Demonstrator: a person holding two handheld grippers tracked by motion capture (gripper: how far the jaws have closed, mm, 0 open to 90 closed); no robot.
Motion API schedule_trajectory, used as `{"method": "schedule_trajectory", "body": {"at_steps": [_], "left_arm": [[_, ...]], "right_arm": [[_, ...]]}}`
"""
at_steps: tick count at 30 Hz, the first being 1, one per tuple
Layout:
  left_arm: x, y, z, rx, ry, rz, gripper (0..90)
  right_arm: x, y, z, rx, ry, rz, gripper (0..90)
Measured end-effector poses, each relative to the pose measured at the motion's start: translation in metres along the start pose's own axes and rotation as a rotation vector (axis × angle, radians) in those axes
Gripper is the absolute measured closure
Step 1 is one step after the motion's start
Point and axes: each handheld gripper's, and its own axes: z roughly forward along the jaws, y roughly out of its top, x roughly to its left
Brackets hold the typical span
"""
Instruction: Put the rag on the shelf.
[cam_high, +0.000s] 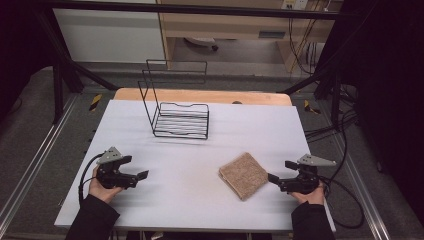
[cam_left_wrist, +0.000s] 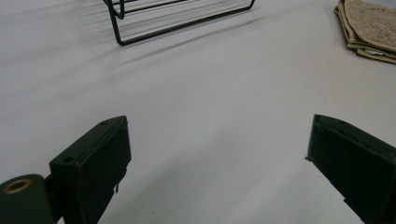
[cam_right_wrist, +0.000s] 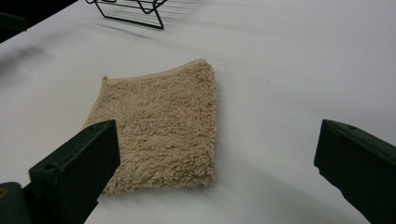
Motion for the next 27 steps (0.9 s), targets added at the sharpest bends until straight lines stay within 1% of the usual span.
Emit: {"method": "schedule_trajectory", "body": {"at_steps": [4, 10, 15, 19, 21, 22, 24, 27], "left_arm": [[0.0, 0.0, 0.0, -0.003, 0.004, -0.006, 5.7], [-0.001, 0.001, 0.0, -0.001, 0.007, -0.001, 5.8], [-0.002, 0.001, 0.0, -0.004, 0.011, 0.0, 5.8], [-0.002, 0.001, -0.003, -0.012, 0.016, 0.002, 5.8], [-0.002, 0.001, -0.003, -0.015, 0.019, 0.001, 6.0], [-0.002, 0.001, -0.003, -0.012, 0.022, 0.004, 6.0], [-0.002, 0.0, -0.002, -0.006, 0.029, 0.007, 6.0], [-0.003, 0.0, -0.002, -0.008, 0.031, 0.005, 6.0]], "right_arm": [[0.002, 0.001, 0.0, 0.005, -0.008, -0.012, 0.9], [0.005, 0.002, 0.001, 0.011, -0.018, -0.021, 1.1], [0.013, 0.008, 0.003, 0.016, -0.023, -0.042, 2.5], [0.022, 0.014, 0.007, 0.029, -0.048, -0.058, 4.6], [0.027, 0.016, 0.009, 0.028, -0.038, -0.067, 5.7], [0.03, 0.017, 0.011, 0.029, -0.034, -0.062, 5.9], [0.033, 0.019, 0.015, 0.037, -0.033, -0.078, 6.5], [0.041, 0.021, 0.02, 0.048, -0.018, -0.079, 8.7]]}}
